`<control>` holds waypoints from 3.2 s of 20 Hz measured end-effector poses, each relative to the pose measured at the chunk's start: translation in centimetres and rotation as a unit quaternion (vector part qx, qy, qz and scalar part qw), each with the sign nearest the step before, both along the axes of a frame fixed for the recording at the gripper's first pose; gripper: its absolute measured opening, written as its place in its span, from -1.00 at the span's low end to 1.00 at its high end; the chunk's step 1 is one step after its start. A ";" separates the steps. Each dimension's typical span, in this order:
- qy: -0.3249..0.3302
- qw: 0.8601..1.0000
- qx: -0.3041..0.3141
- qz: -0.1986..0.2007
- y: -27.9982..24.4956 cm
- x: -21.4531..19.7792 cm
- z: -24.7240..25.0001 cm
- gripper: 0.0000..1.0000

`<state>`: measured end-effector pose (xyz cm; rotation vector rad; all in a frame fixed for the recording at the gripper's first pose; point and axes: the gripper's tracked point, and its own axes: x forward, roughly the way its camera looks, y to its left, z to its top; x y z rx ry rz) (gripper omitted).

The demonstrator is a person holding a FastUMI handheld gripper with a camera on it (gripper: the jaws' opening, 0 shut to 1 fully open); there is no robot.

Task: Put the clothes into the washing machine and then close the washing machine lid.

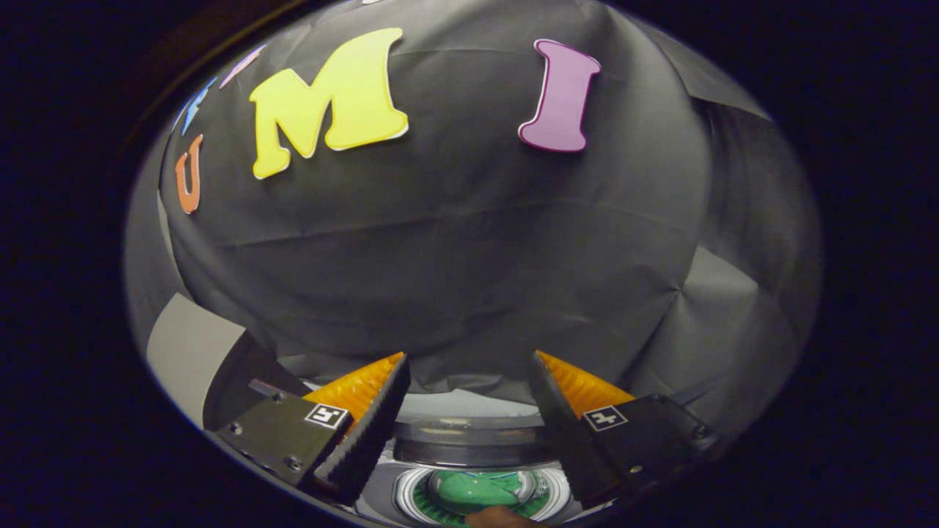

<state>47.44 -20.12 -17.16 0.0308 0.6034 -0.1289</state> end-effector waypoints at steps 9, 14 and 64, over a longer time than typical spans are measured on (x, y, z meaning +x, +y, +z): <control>-0.101 0.995 -0.018 0.002 0.7 -3.3 1.0 1.00; -0.095 0.995 -0.018 0.000 0.9 -5.6 0.5 1.00; -0.099 0.991 -0.055 -0.066 4.2 -37.8 5.9 1.00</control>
